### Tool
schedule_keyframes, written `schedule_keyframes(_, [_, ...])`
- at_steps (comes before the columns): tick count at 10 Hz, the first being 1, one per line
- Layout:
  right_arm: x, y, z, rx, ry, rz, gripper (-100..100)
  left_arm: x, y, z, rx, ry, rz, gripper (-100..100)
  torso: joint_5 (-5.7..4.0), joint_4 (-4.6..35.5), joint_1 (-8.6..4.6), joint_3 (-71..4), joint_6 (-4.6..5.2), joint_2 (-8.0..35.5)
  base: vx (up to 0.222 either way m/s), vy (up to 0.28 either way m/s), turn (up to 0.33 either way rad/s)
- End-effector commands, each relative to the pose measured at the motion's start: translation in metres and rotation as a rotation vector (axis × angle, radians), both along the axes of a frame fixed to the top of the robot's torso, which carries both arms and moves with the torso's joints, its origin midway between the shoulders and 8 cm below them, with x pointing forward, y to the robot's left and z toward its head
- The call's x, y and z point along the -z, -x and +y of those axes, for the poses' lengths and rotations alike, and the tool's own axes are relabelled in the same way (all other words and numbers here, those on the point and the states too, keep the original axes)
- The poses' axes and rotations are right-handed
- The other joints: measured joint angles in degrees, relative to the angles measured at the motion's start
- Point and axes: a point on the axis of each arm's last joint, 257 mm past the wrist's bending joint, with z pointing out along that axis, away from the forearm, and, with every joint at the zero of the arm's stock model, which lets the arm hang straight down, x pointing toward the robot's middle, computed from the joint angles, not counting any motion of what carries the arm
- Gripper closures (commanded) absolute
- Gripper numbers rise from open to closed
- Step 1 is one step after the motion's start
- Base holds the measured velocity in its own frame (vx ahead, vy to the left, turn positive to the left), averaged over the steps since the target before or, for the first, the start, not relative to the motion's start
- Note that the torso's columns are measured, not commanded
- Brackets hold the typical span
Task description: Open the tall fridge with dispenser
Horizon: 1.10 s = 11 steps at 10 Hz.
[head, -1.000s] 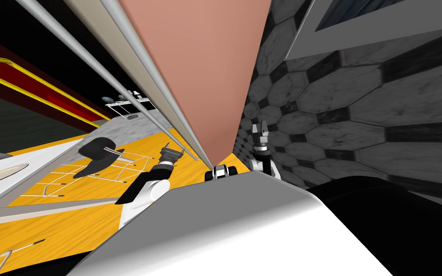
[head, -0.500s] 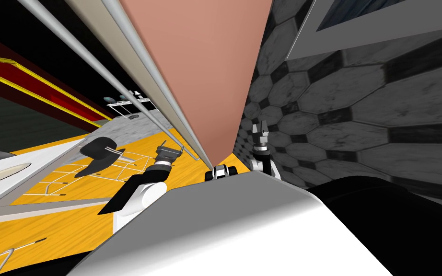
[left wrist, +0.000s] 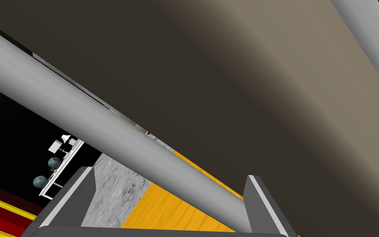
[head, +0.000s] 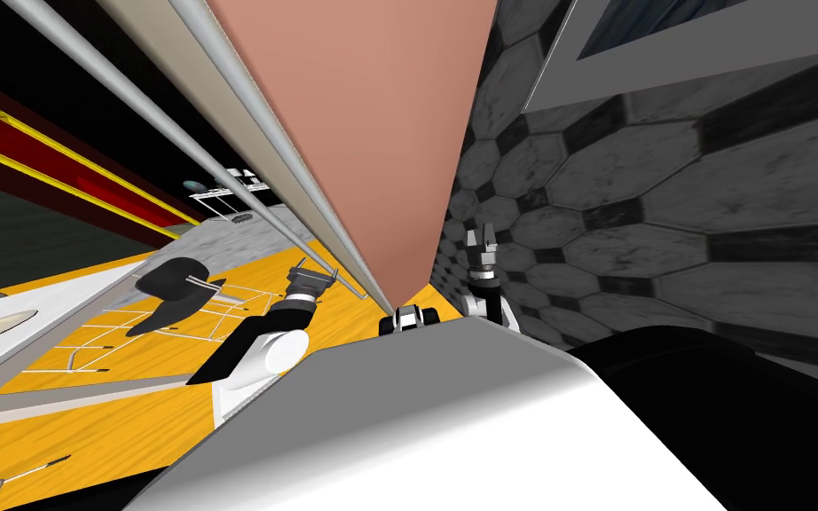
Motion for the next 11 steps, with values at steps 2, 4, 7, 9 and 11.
schedule_keyframes(2, [0.000,0.000,0.000,0.000,0.000,0.000,0,0.001,0.008,-0.006,0.010,0.000,0.001,100,-0.04,0.0,0.01,0.1,-0.06,0.1,-0.001,0.009,0.061])
schedule_keyframes(4, [0.000,0.000,0.000,0.000,0.000,0.000,0,0.002,0.013,-0.010,0.017,0.001,0.001,100,-0.09,-0.1,-0.28,0.3,-0.15,0.4,0.001,0.017,0.023])
schedule_keyframes(7, [0.000,0.000,0.000,0.000,0.000,0.000,0,-0.005,0.008,-0.017,0.039,0.016,-0.019,100,-0.13,0.1,0.17,0.2,0.03,0.3,-0.007,0.116,-0.065])
schedule_keyframes(9, [0.000,0.000,0.000,0.000,0.001,0.000,0,-0.006,0.005,-0.030,0.084,0.013,-0.019,100,-0.11,0.2,0.31,0.1,0.01,0.2,-0.093,0.310,-0.124])
schedule_keyframes(11, [0.000,0.000,0.000,0.000,0.001,0.000,0,-0.007,0.003,-0.036,0.107,0.011,-0.019,100,-0.24,0.1,-0.27,-0.2,0.05,-0.1,-0.034,0.286,-0.080])
